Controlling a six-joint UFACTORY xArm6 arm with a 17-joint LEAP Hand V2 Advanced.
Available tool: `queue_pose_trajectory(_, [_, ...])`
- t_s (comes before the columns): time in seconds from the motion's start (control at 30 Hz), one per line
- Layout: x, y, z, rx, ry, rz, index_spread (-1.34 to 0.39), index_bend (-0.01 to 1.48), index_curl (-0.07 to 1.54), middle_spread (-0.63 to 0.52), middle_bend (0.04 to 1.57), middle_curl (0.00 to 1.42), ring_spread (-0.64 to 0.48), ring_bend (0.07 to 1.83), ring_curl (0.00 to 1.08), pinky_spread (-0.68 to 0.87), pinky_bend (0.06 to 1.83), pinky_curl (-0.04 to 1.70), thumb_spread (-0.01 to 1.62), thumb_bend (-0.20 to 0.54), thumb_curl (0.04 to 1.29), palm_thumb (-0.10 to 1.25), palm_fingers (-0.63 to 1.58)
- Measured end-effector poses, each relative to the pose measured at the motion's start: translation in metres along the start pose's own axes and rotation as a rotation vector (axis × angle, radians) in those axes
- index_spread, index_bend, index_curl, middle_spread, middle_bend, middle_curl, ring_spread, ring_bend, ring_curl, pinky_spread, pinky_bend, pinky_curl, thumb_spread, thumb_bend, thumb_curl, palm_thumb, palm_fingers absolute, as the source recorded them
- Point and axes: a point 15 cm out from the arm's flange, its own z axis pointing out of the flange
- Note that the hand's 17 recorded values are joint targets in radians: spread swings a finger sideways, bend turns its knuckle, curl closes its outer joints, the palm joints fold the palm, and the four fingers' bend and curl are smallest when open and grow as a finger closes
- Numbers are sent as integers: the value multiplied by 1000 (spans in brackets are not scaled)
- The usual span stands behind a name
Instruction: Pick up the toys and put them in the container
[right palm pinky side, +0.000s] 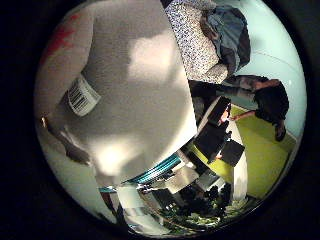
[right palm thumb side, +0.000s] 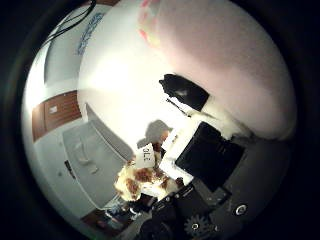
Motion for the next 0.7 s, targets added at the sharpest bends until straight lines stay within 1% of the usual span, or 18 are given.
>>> queue_pose_trajectory(0.03, [0,-1,-5,9,3,-5,-453,422,445,-272,821,634,-292,1067,524,-289,978,408,1103,-1,376,765,1204])
queue_pose_trajectory(0.1, [3,-1,-13,26,22,-16,-475,627,573,-301,925,735,-296,1190,593,-282,1175,506,1070,1,412,851,1157])
queue_pose_trajectory(0.17, [6,-1,-24,45,43,-26,-475,707,624,-307,969,773,-293,1227,618,-275,1221,540,1057,1,425,882,1131])
queue_pose_trajectory(0.2, [6,-1,-30,56,47,-27,-454,880,745,-308,1089,864,-288,1286,673,-250,1319,619,1027,10,473,973,1095])
queue_pose_trajectory(0.27, [6,-1,-44,85,48,-27,-418,976,830,-296,1158,922,-284,1327,719,-223,1388,686,1007,8,518,1029,1060])
queue_pose_trajectory(0.4, [6,10,-72,112,52,-26,-369,1056,926,-275,1229,989,-277,1390,787,-185,1424,796,958,-8,598,1079,979])
queue_pose_trajectory(0.5, [4,34,-92,84,52,-29,-349,1084,967,-262,1263,1017,-273,1415,818,-172,1431,865,922,-15,642,1076,941])
queue_pose_trajectory(0.63, [-12,63,-153,141,59,-61,-331,1107,1000,-250,1296,1037,-269,1436,846,-166,1418,951,889,-14,692,1072,907])
queue_pose_trajectory(0.7, [-24,80,-173,141,62,-89,-320,1117,1013,-245,1306,1042,-267,1441,855,-159,1406,992,880,-14,712,1069,898])
